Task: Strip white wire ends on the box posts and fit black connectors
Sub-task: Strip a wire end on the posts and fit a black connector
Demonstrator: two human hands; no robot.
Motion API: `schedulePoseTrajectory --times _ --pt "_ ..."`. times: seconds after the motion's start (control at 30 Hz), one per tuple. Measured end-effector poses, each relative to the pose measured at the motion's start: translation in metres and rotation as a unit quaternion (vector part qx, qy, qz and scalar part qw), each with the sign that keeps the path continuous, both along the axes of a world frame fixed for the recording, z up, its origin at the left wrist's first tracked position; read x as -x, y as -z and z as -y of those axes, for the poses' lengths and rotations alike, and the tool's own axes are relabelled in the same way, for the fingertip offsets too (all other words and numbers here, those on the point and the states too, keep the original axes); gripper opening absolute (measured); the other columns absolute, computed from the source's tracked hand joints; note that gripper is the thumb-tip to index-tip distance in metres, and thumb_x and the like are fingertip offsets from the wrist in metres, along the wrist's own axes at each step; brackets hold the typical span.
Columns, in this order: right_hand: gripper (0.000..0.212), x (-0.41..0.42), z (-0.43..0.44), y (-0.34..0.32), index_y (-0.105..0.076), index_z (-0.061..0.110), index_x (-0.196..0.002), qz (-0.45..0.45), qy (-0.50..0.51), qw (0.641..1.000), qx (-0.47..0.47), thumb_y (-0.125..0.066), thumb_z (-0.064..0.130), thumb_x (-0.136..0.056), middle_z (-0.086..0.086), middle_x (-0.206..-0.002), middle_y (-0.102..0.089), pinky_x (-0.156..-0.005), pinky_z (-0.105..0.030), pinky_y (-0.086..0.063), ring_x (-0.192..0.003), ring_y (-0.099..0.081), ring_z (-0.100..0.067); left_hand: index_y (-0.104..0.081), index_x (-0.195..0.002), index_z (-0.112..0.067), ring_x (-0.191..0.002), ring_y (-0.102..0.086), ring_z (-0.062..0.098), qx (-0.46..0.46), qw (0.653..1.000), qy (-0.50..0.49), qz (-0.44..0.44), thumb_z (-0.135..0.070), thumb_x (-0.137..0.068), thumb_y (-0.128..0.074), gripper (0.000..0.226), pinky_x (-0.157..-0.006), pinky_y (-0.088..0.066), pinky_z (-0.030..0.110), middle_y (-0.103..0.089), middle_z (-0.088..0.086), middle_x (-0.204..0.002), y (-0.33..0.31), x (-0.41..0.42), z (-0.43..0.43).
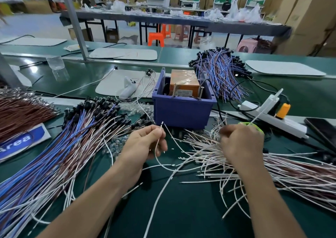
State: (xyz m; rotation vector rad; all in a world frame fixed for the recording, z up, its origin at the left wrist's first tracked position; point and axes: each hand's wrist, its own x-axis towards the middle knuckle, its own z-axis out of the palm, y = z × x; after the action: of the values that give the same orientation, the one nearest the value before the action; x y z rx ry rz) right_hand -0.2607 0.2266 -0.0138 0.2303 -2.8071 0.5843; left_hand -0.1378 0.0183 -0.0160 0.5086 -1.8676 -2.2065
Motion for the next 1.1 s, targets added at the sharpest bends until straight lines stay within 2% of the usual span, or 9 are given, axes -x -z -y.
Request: schedulePoseTrajectory --times 0.1,0.23,0.37,0.5,0.7,0.87,0.93,1.0,1.1 --pt "0.012 0.0 0.0 0.002 -0.08 0.033 -0.092 0.012 -0.004 1.0 -0.009 -0.07 0.028 -0.09 -0.004 -0.094 -0.075 -0.098 -0.041 -0.04 -0.111 -0.06 -0.031 -0.074 -0.071 -0.027 -0.05 -0.047 0.009 0.002 1.0 -0.016 0.0 -0.018 -0.102 -0.057 0.037 -0.054 -0.035 0.022 -0.063 0.001 -0.063 -0.001 0.0 0.0" --pt "0.009 -0.002 -0.006 -0.003 -0.082 0.027 -0.083 -0.004 -0.029 0.998 0.063 -0.073 0.027 -0.084 0.005 -0.07 -0.064 -0.086 -0.041 -0.054 -0.082 -0.059 -0.025 -0.079 -0.075 -0.027 -0.051 -0.047 0.008 0.015 0.999 -0.035 -0.004 -0.008 -0.098 -0.056 0.038 -0.058 -0.034 0.026 -0.063 0.0 -0.062 0.001 0.001 0.001" --pt "0.01 -0.005 -0.007 -0.002 -0.081 0.029 -0.08 0.02 -0.053 0.998 0.008 -0.072 0.03 -0.085 0.004 -0.07 -0.064 -0.085 -0.039 -0.052 -0.083 -0.059 -0.027 -0.08 -0.078 -0.025 -0.052 -0.047 0.007 0.038 0.998 -0.041 -0.017 -0.005 -0.097 -0.056 0.036 -0.059 -0.035 0.026 -0.062 0.0 -0.062 0.003 0.0 0.002" --pt "0.011 -0.003 -0.006 -0.001 -0.08 0.022 -0.082 -0.009 -0.045 0.996 0.074 -0.07 0.024 -0.088 -0.002 -0.078 -0.071 -0.081 -0.04 -0.054 -0.081 -0.061 -0.027 -0.08 -0.079 -0.023 -0.052 -0.048 0.007 0.037 0.998 -0.042 -0.033 -0.004 -0.098 -0.057 0.036 -0.052 -0.039 0.016 -0.062 0.001 -0.062 0.004 0.0 0.003" --pt "0.021 -0.012 0.004 -0.006 -0.07 0.025 -0.07 -0.008 -0.118 0.974 0.195 -0.072 0.016 -0.088 0.015 -0.059 -0.064 -0.054 -0.01 -0.038 -0.061 -0.06 -0.003 -0.08 -0.078 -0.018 -0.053 -0.044 0.01 0.08 0.993 -0.062 -0.061 -0.004 -0.097 -0.06 0.031 -0.05 -0.037 0.017 -0.053 0.001 -0.055 0.006 -0.001 0.003" --pt "0.019 -0.029 0.014 -0.011 -0.068 0.028 -0.07 -0.006 -0.194 0.961 0.197 -0.07 0.02 -0.087 0.017 -0.063 -0.065 -0.055 -0.023 -0.04 -0.058 -0.059 -0.008 -0.082 -0.08 -0.02 -0.048 -0.039 0.005 0.077 0.987 -0.112 -0.091 -0.008 -0.096 -0.067 0.025 -0.046 -0.034 0.014 -0.049 -0.005 -0.053 0.006 -0.001 0.003" --pt "0.021 -0.032 0.016 -0.012 -0.07 0.029 -0.073 0.006 -0.225 0.954 0.195 -0.069 0.017 -0.09 0.015 -0.06 -0.063 -0.052 -0.022 -0.037 -0.054 -0.056 -0.009 -0.084 -0.082 -0.023 -0.053 -0.052 0.005 0.07 0.984 -0.128 -0.103 -0.01 -0.094 -0.071 0.022 -0.051 -0.044 0.015 -0.065 -0.004 -0.06 0.005 0.0 0.003" --pt "0.024 -0.034 0.017 -0.013 -0.071 0.029 -0.072 0.021 -0.253 0.944 0.211 -0.069 0.013 -0.09 0.014 -0.056 -0.062 -0.048 -0.015 -0.035 -0.048 -0.053 -0.006 -0.085 -0.081 -0.029 -0.071 -0.069 0.006 0.073 0.983 -0.127 -0.115 -0.008 -0.091 -0.074 0.025 -0.069 -0.056 0.016 -0.079 -0.003 -0.081 0.003 0.002 0.002" --pt "0.026 -0.036 0.018 -0.014 -0.072 0.029 -0.071 0.036 -0.275 0.932 0.231 -0.069 0.012 -0.09 0.012 -0.052 -0.059 -0.046 -0.012 -0.033 -0.045 -0.048 -0.005 -0.085 -0.083 -0.031 -0.088 -0.075 0.006 0.069 0.985 -0.099 -0.125 -0.007 -0.088 -0.075 0.026 -0.081 -0.056 0.016 -0.081 -0.001 -0.092 0.001 0.003 0.0"
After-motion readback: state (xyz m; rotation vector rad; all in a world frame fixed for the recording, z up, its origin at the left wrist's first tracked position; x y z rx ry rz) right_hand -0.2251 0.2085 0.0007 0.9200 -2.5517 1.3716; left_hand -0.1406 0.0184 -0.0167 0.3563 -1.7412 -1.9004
